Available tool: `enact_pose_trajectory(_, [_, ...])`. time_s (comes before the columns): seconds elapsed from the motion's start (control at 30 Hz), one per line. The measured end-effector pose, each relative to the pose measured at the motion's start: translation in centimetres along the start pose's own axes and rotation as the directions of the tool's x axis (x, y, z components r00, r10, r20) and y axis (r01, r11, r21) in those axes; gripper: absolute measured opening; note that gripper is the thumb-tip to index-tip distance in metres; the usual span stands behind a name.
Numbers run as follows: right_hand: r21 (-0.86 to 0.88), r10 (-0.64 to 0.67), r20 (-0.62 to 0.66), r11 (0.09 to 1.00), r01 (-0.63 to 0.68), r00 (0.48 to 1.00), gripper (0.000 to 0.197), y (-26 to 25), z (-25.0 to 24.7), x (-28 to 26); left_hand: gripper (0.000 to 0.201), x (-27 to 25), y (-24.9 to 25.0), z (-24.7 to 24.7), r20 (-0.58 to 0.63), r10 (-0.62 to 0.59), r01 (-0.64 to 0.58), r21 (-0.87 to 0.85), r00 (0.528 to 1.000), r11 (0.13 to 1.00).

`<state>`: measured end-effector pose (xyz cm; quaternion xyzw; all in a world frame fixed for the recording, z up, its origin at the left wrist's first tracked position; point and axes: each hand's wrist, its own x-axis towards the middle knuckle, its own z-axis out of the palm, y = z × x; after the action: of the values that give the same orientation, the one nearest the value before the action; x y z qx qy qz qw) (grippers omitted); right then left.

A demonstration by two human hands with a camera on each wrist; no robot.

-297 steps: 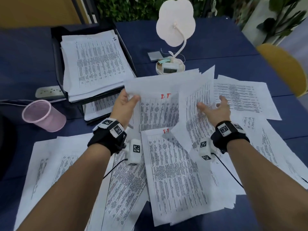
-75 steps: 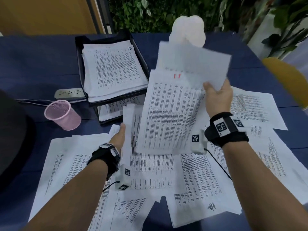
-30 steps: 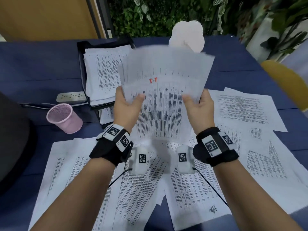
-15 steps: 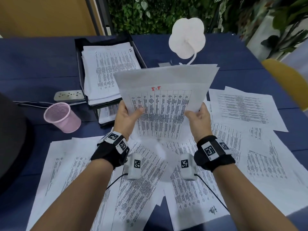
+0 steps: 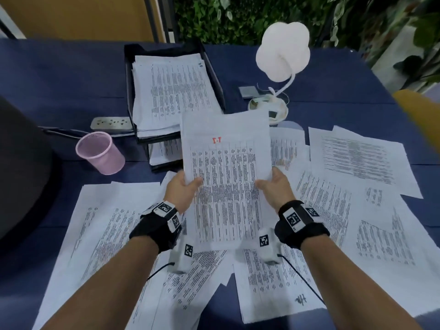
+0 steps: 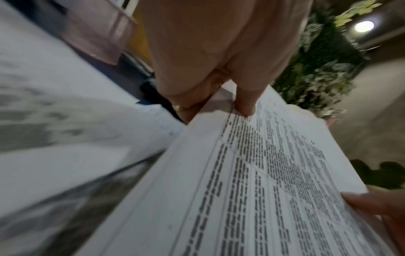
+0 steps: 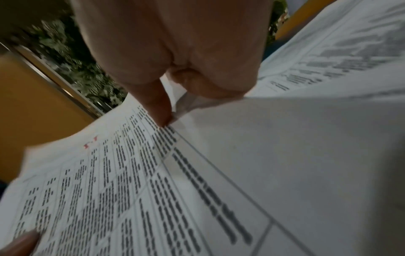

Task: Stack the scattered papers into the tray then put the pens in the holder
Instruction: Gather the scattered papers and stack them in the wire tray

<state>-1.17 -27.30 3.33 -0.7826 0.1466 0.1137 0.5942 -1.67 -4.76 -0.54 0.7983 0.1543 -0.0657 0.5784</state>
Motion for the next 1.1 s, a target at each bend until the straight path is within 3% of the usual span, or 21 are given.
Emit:
enact_pose_trajectory(0.13, [-0.131, 0.128, 0.067, 0.984, -0.118, 0.989, 0.031, 2.8, 1.6, 0.7, 0.036, -1.8, -3.0, -0.4, -0.011, -0.097, 0.097, -0.028, 0.995, 0.995])
enact_pose_trajectory(0.3, [-0.135, 0.161, 0.107, 0.98, -0.146, 0.981, 0.034, 3.9, 4.2, 2.3, 0.034, -2.2, -4.3, -2.1, -0.06, -0.164, 0.158, -0.087, 0.985, 0.984])
enact_pose_trajectory(0.4, [-0.122, 0.179, 0.088, 0.978, -0.167, 0.98, 0.037, 2.9, 5.7, 3.6, 0.037, -1.9, -4.1, -3.7, 0.004, -0.248, 0.245, -0.172, 0.969, 0.954])
enact_pose_trajectory(0.53, [-0.129, 0.166, 0.045, 0.979, -0.159, 0.985, 0.047, 1.6, 8.1, 5.9, 0.025, -1.6, -5.2, -6.1, 0.166, -0.357, 0.386, -0.211, 0.919, 0.898])
enact_pose_trajectory(0.6, [-0.151, 0.142, 0.036, 0.979, -0.135, 0.989, 0.048, 0.6, 9.1, 6.7, 0.026, -0.9, -6.0, -7.1, 0.151, -0.359, 0.382, -0.171, 0.921, 0.908])
enact_pose_trajectory(0.7, [-0.132, 0.091, 0.044, 0.988, -0.085, 0.995, 0.03, -1.4, 10.4, 7.0, 0.034, 1.0, -6.3, -8.6, 0.101, -0.331, 0.343, -0.159, 0.938, 0.926])
enact_pose_trajectory(0.83, [-0.09, 0.122, 0.111, 0.99, -0.112, 0.986, 0.034, -2.2, 11.1, 6.2, 0.064, 3.7, -5.6, -9.8, 0.054, -0.298, 0.302, -0.08, 0.953, 0.95])
enact_pose_trajectory(0.97, [-0.044, 0.338, 0.262, 0.94, -0.339, 0.904, 0.049, -0.4, 11.7, 6.1, 0.051, 6.5, -4.6, -10.3, -0.028, -0.24, 0.234, -0.132, 0.97, 0.963])
enact_pose_trajectory(1.1, [0.061, 0.344, 0.077, 0.935, -0.349, 0.936, 0.054, -0.3, 12.6, 8.0, 0.035, 8.2, -3.5, -10.4, -0.057, -0.184, 0.18, -0.073, 0.981, 0.981])
